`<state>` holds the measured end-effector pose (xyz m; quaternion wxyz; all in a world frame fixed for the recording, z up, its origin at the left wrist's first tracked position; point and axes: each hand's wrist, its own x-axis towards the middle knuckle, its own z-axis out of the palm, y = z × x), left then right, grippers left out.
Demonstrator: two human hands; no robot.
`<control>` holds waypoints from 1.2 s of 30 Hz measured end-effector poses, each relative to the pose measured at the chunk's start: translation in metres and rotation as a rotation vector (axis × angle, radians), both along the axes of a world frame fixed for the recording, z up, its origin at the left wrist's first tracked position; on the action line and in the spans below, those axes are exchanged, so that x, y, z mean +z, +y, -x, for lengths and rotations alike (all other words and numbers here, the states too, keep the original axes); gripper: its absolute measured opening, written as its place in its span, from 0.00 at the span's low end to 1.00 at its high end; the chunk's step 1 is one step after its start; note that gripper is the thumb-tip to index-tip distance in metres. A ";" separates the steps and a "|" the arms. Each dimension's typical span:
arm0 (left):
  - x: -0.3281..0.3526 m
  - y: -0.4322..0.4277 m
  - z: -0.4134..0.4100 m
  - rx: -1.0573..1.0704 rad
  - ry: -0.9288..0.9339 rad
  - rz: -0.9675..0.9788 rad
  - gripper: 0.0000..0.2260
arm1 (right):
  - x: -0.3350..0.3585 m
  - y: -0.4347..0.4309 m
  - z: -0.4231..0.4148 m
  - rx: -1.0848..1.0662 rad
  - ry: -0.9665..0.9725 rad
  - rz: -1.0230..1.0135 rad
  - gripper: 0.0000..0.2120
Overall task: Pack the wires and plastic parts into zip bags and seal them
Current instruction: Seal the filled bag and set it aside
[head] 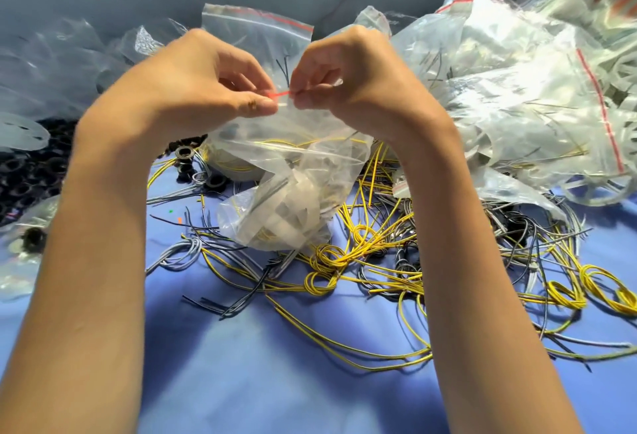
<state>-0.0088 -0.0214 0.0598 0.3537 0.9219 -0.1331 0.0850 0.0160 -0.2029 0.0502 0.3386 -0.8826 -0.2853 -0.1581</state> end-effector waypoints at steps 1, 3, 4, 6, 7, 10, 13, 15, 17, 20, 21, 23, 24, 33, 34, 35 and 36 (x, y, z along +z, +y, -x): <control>0.000 0.000 0.000 0.002 -0.005 -0.013 0.03 | -0.001 0.002 -0.001 -0.004 -0.005 0.002 0.04; 0.000 -0.003 -0.001 0.018 -0.021 -0.044 0.04 | -0.002 0.004 -0.002 -0.009 0.005 0.033 0.05; -0.001 -0.003 -0.002 0.027 -0.026 -0.057 0.05 | -0.003 0.005 -0.003 -0.008 0.016 0.054 0.05; -0.003 -0.006 -0.004 0.043 -0.026 -0.073 0.07 | -0.005 0.005 -0.004 -0.009 0.027 0.088 0.05; -0.005 -0.007 -0.005 0.049 -0.030 -0.075 0.08 | -0.005 0.005 -0.004 -0.014 0.020 0.094 0.05; -0.009 -0.012 -0.007 0.069 -0.056 -0.079 0.10 | -0.007 0.005 -0.003 -0.037 -0.006 0.097 0.05; -0.010 -0.015 -0.008 0.105 -0.093 -0.096 0.10 | -0.006 0.003 -0.004 -0.072 -0.027 0.102 0.04; -0.010 -0.015 -0.008 0.121 -0.117 -0.098 0.10 | -0.004 0.001 -0.005 -0.088 -0.036 0.101 0.02; -0.008 -0.016 -0.007 0.095 -0.108 -0.058 0.10 | -0.003 0.000 -0.005 -0.082 -0.032 0.136 0.04; -0.008 -0.019 -0.005 0.069 -0.092 -0.046 0.11 | -0.007 0.001 -0.005 -0.022 -0.031 0.159 0.06; -0.009 -0.020 -0.005 0.074 -0.092 -0.066 0.11 | -0.009 0.002 -0.005 -0.011 -0.030 0.166 0.06; -0.012 -0.025 -0.007 0.094 -0.109 -0.082 0.11 | -0.012 0.000 -0.008 -0.021 -0.031 0.164 0.04; -0.013 -0.026 -0.008 0.113 -0.121 -0.080 0.10 | -0.012 -0.001 -0.010 -0.021 -0.026 0.146 0.04; -0.015 -0.010 -0.017 0.124 -0.129 -0.045 0.10 | -0.013 -0.015 -0.012 -0.020 0.040 0.118 0.06; -0.016 -0.009 -0.018 0.115 -0.099 -0.051 0.08 | -0.014 -0.017 -0.012 -0.032 0.039 0.113 0.06; -0.016 -0.009 -0.018 0.108 -0.085 -0.039 0.07 | -0.015 -0.017 -0.012 -0.041 0.042 0.100 0.06; -0.017 -0.009 -0.018 0.107 -0.085 -0.011 0.05 | -0.015 -0.017 -0.011 -0.044 0.043 0.080 0.07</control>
